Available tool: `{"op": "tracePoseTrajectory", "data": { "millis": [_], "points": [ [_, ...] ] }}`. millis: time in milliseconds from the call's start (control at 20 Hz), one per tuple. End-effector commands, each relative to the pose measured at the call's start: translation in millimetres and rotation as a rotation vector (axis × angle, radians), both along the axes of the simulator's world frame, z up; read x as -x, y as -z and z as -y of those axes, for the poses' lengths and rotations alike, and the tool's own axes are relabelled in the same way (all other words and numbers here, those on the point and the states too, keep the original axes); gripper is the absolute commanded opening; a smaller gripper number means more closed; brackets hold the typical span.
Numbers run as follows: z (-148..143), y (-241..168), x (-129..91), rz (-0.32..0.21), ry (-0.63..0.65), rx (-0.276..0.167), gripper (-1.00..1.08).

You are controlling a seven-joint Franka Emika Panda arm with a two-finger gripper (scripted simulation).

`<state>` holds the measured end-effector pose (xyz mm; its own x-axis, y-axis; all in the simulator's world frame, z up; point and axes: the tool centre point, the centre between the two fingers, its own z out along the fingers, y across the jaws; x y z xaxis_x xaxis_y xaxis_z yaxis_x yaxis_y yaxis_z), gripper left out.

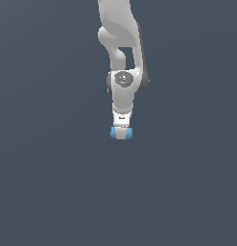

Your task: Pick up the object and move it to a goal position.

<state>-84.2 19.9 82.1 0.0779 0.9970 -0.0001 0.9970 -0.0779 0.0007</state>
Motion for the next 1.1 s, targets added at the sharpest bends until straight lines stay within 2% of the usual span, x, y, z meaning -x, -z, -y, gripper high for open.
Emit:
{"op": "tracePoseTrajectory", "data": {
  "millis": [0, 300, 550, 600, 1050],
  "points": [
    [-0.2, 8.8, 0.7, -0.001, -0.001, 0.000, 1.00],
    [-0.2, 35.9, 1.2, -0.001, -0.004, 0.000, 1.00],
    [0.0, 43.2, 0.8, -0.001, -0.004, 0.000, 1.00],
    [0.0, 43.2, 0.8, -0.001, -0.004, 0.000, -1.00],
    [0.0, 43.2, 0.8, -0.001, -0.004, 0.000, -1.00]
  ]
}}
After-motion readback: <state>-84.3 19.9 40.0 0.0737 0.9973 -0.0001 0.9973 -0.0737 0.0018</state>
